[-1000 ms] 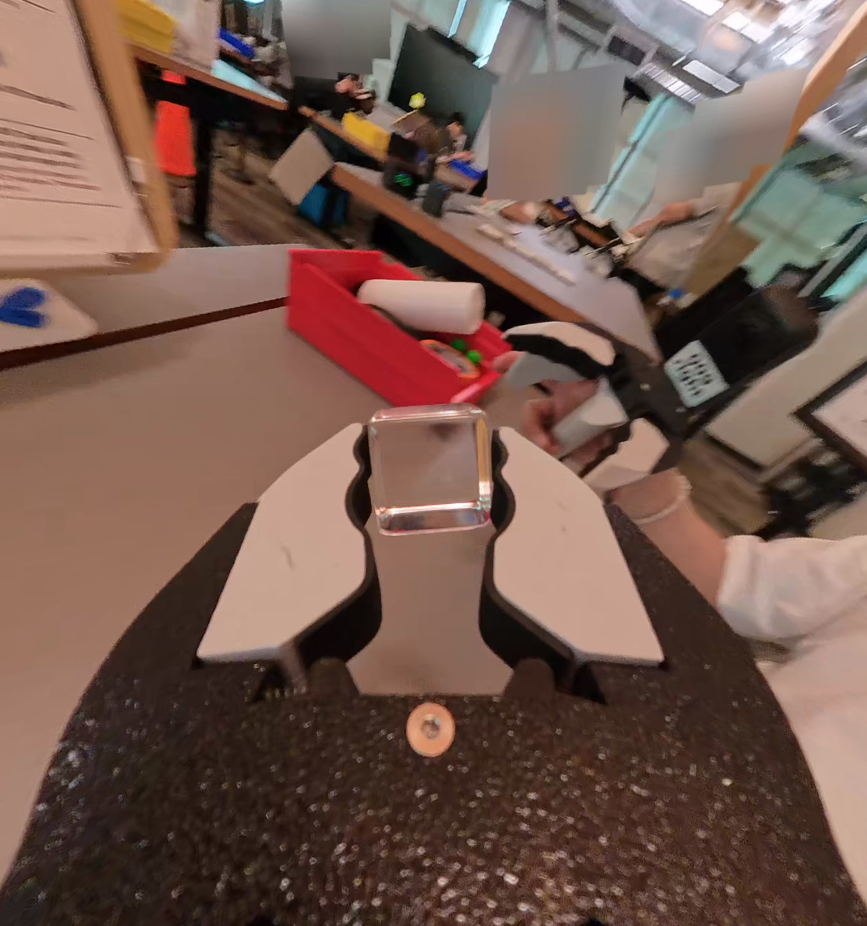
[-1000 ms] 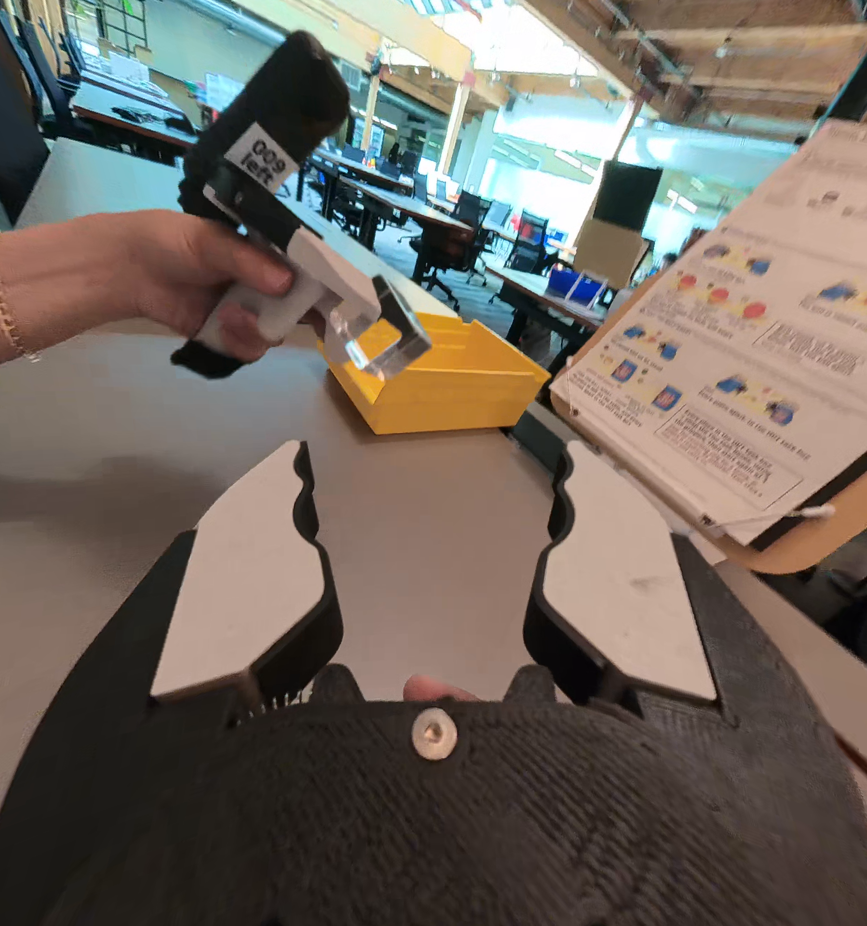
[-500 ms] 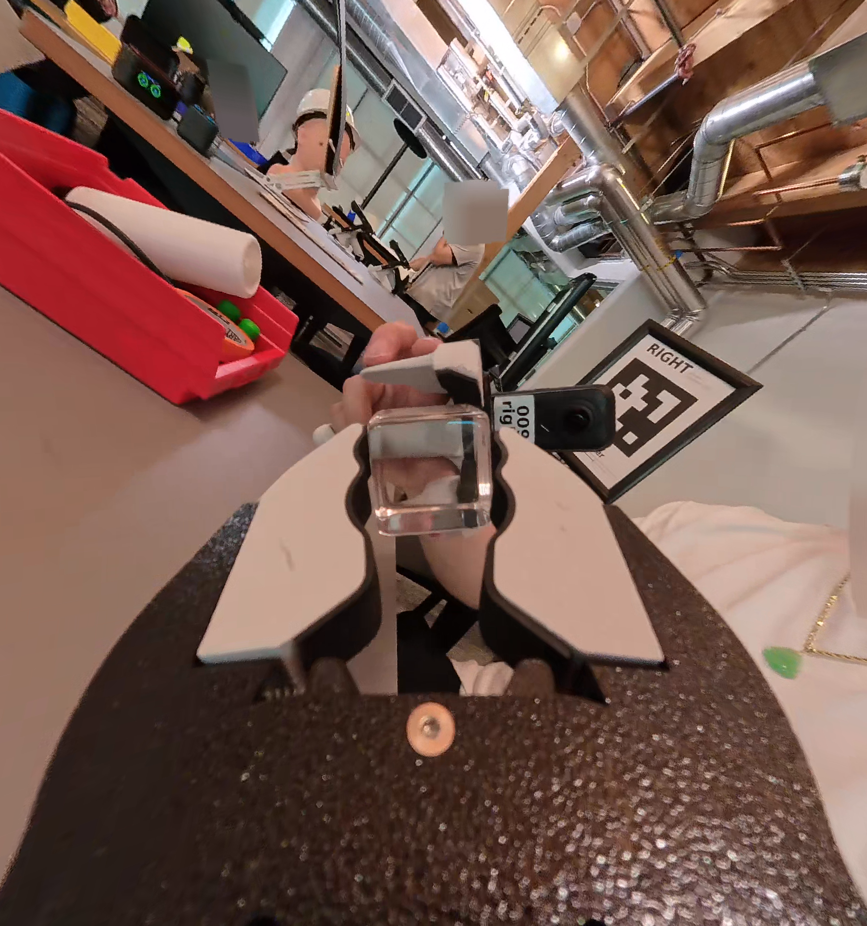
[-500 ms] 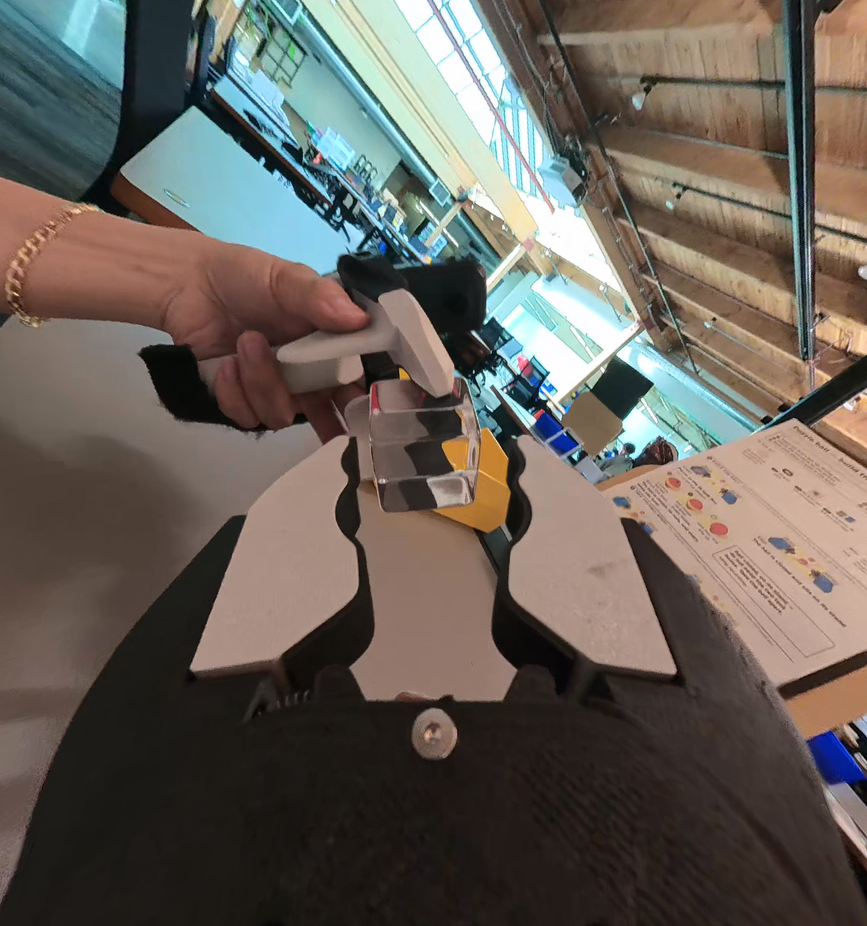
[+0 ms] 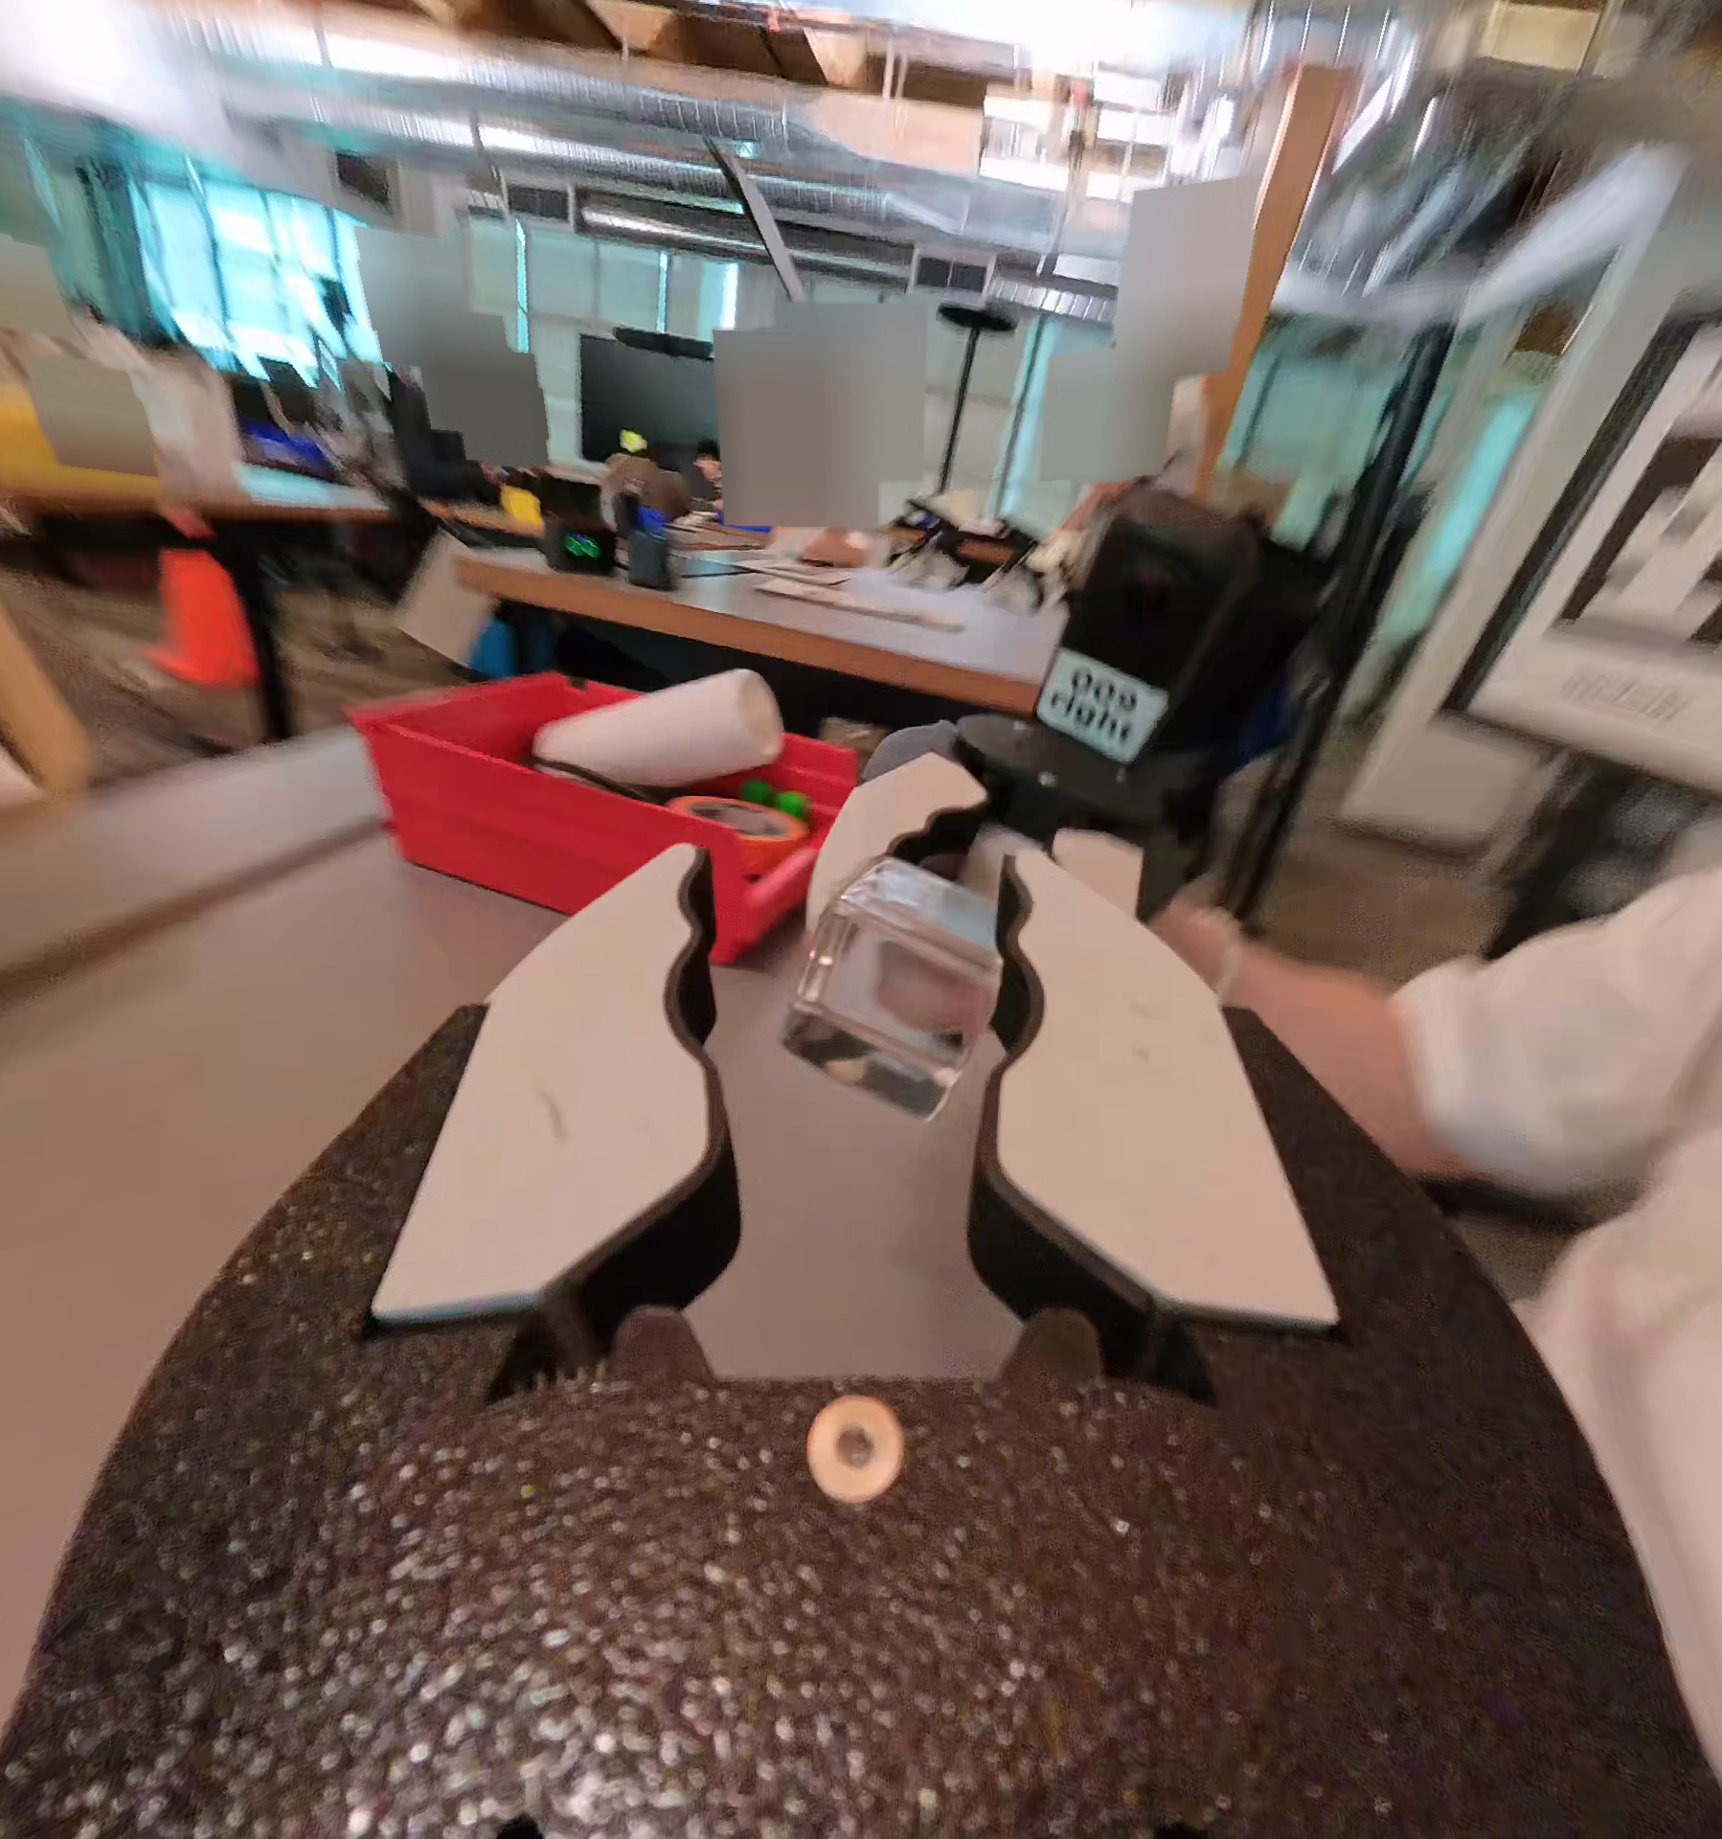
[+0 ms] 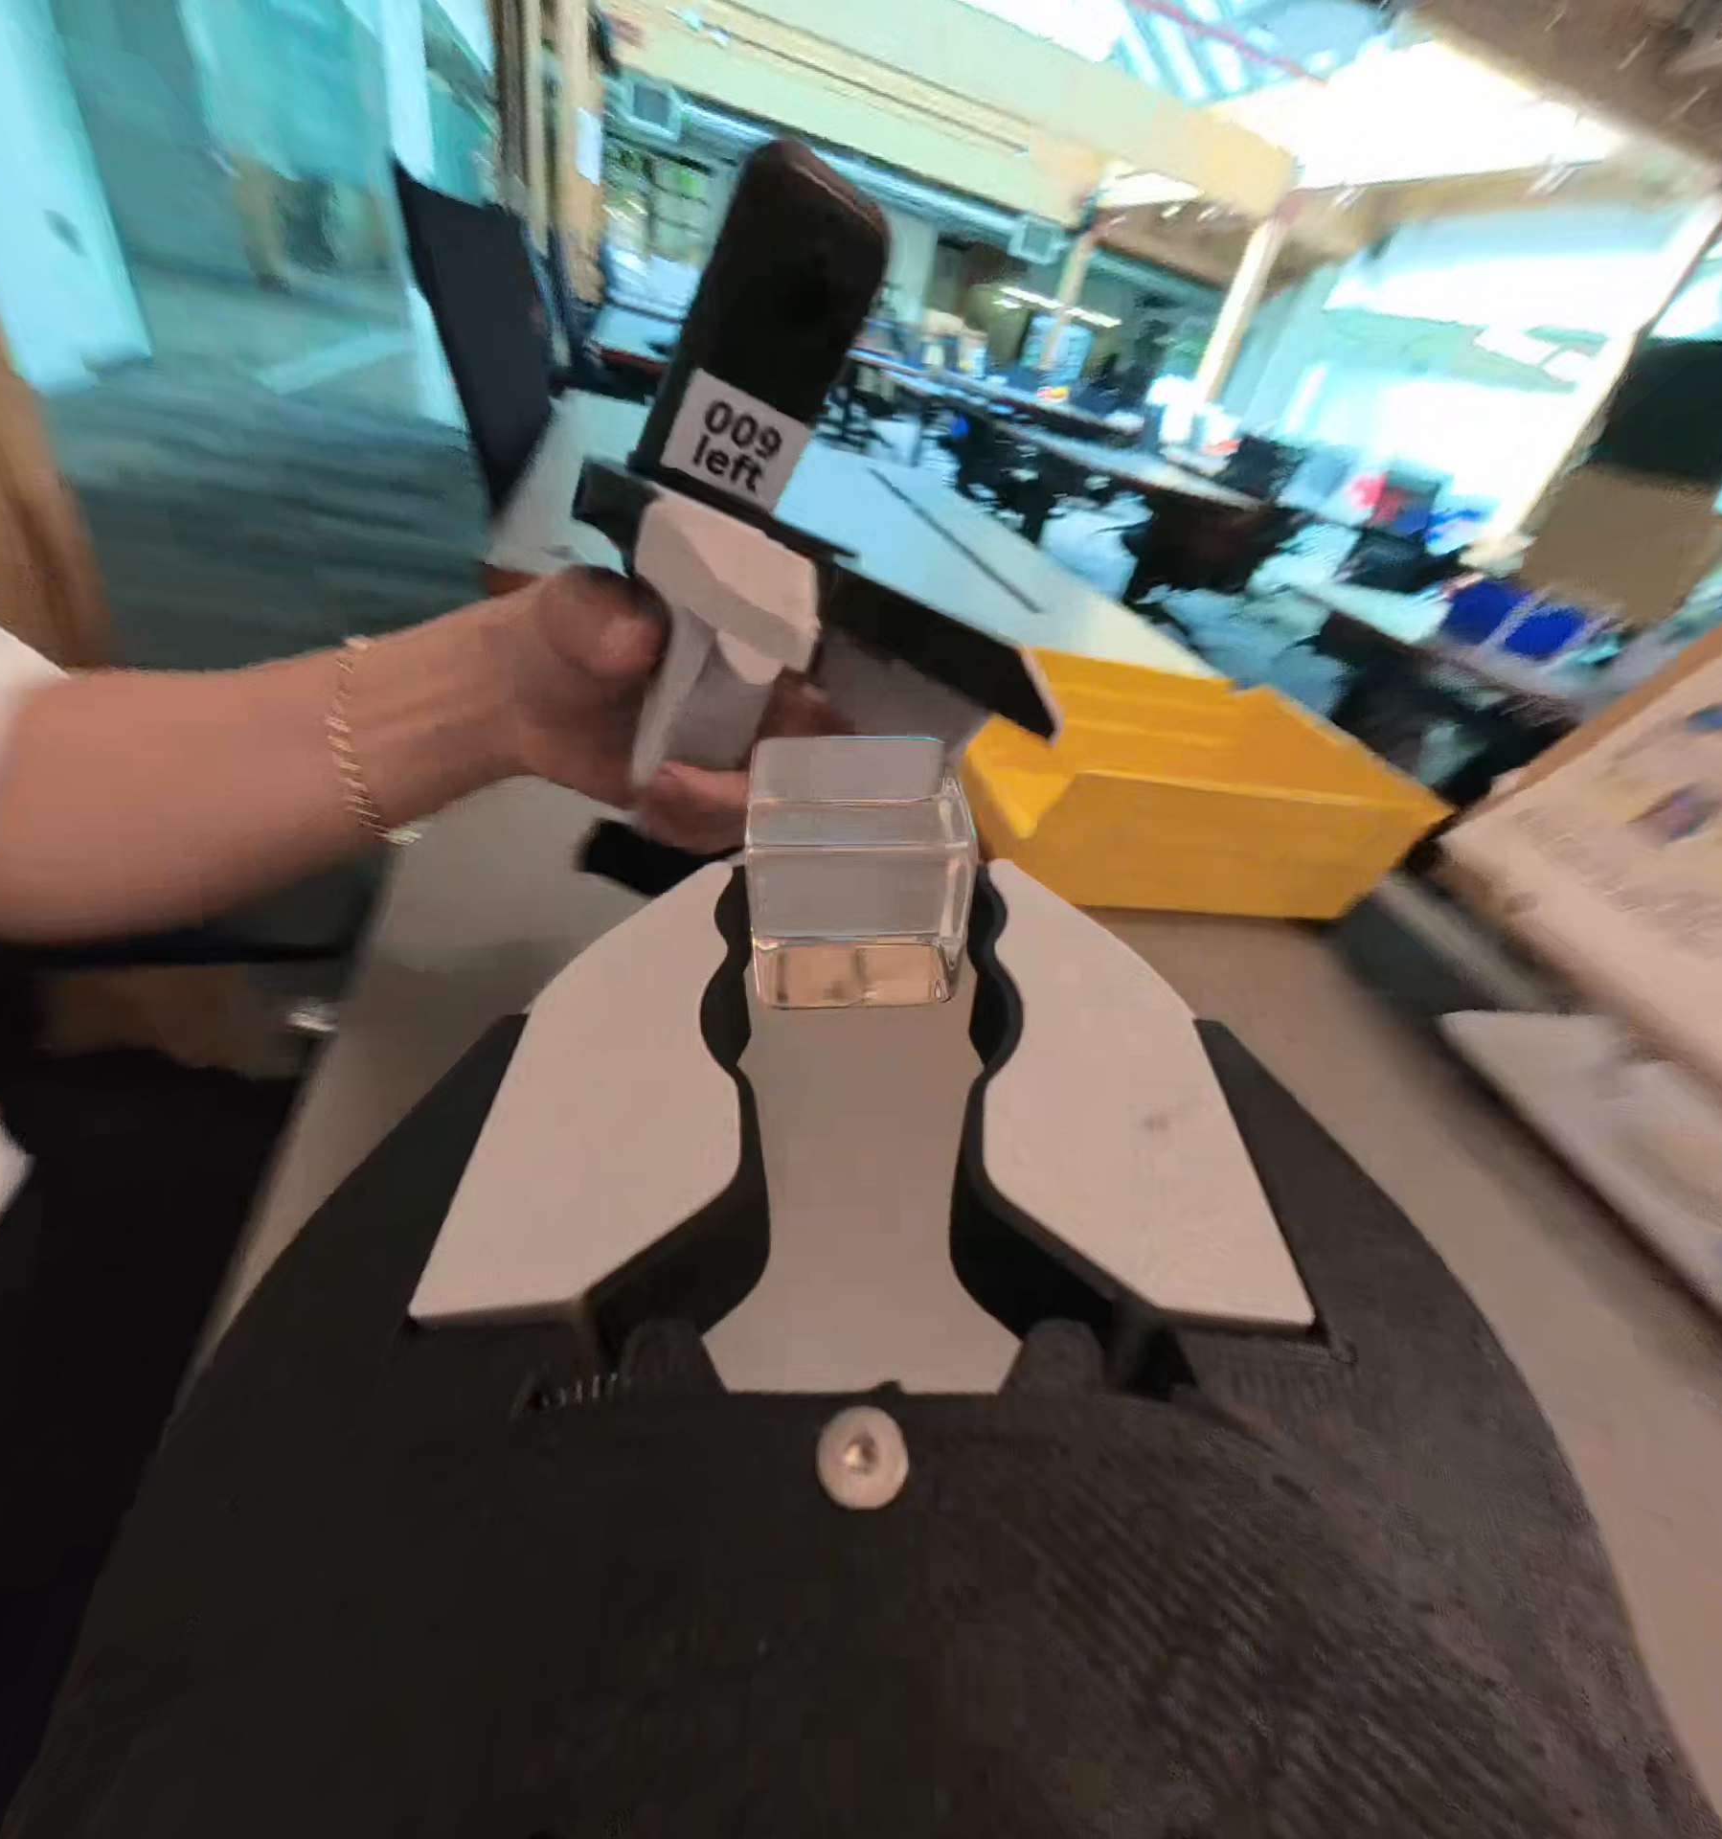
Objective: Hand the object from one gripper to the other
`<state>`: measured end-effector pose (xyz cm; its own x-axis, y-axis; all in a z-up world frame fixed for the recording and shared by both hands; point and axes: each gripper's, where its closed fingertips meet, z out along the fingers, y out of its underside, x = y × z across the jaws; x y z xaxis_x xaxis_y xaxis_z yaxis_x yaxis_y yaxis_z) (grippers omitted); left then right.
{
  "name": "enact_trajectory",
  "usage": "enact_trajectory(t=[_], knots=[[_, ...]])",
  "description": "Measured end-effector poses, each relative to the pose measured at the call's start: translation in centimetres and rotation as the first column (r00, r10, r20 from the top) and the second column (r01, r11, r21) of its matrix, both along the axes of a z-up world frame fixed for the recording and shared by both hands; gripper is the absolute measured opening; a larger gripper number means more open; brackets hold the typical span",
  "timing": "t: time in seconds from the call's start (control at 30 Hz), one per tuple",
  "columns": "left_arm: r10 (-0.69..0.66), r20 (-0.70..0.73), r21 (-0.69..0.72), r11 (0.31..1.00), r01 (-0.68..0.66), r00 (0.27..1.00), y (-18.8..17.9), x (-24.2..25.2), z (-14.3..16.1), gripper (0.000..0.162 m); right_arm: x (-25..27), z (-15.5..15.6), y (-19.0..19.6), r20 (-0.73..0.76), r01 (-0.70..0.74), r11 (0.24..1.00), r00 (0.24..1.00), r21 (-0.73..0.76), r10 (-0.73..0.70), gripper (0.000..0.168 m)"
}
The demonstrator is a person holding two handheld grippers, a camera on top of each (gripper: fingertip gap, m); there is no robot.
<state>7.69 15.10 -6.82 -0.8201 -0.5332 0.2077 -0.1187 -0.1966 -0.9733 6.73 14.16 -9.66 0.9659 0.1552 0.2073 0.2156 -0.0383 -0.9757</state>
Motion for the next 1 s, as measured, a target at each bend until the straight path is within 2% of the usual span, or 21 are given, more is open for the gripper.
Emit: enact_trajectory(t=[0.03,0.1,0.17,0.33,0.5,0.57,0.6,0.67,0.77,0.87,0.93,1.0], knots=[[0.038,0.101,0.101,0.994,-0.048,0.994,0.3,-0.3,0.0,0.054,0.0,0.0,-0.2,-0.082,-0.030,1.000,0.996,0.000,0.030,0.042],[0.085,0.289,0.270,0.948,-0.166,0.954,0.6,-0.8,-0.3,0.062,0.1,-0.2,-0.5,-0.221,-0.075,0.997,0.973,-0.011,0.070,0.042],[0.077,0.430,0.371,0.893,-0.254,0.899,0.4,-1.1,-0.6,0.065,0.7,0.0,-0.5,-0.315,-0.069,0.998,0.947,-0.006,0.064,0.042],[0.013,0.643,0.472,0.781,-0.410,0.765,-0.9,-1.4,-1.0,0.065,0.0,0.7,-1.0,-0.502,-0.172,0.985,0.849,0.034,0.165,0.042],[-0.074,0.724,0.539,0.680,-0.496,0.686,-1.9,-1.4,-2.0,0.060,-0.9,0.8,-1.4,-0.578,-0.256,0.966,0.784,0.033,0.227,0.041],[-0.094,0.742,0.545,0.661,-0.516,0.663,-2.2,-1.4,-2.2,0.052,-1.1,0.7,-1.4,-0.609,-0.278,0.960,0.756,0.033,0.240,0.041],[-0.112,0.742,0.556,0.654,-0.513,0.661,-2.4,-1.4,-2.4,0.046,-1.1,0.7,-1.4,-0.619,-0.280,0.960,0.748,0.034,0.240,0.041],[-0.127,0.733,0.577,0.637,-0.511,0.669,-2.6,-1.3,-2.9,0.044,-0.9,0.5,-1.3,-0.630,-0.276,0.961,0.741,0.030,0.233,0.041],[-0.098,0.721,0.572,0.642,-0.510,0.686,-2.5,-0.9,-3.0,0.044,-0.5,0.5,-1.2,-0.647,-0.252,0.967,0.732,0.034,0.213,0.041],[-0.022,0.688,0.545,0.676,-0.496,0.725,-2.5,-0.3,-2.8,0.043,0.3,0.9,-1.2,-0.654,-0.210,0.976,0.730,0.065,0.201,0.042],[0.027,0.629,0.501,0.750,-0.432,0.777,-2.6,-0.2,-2.5,0.043,0.8,1.4,-1.6,-0.591,-0.162,0.982,0.784,0.101,0.190,0.057],[0.076,0.582,0.398,0.841,-0.366,0.809,-2.4,-0.4,-1.6,0.043,1.3,2.2,-2.2,-0.515,-0.113,0.983,0.839,0.145,0.173,0.068]])
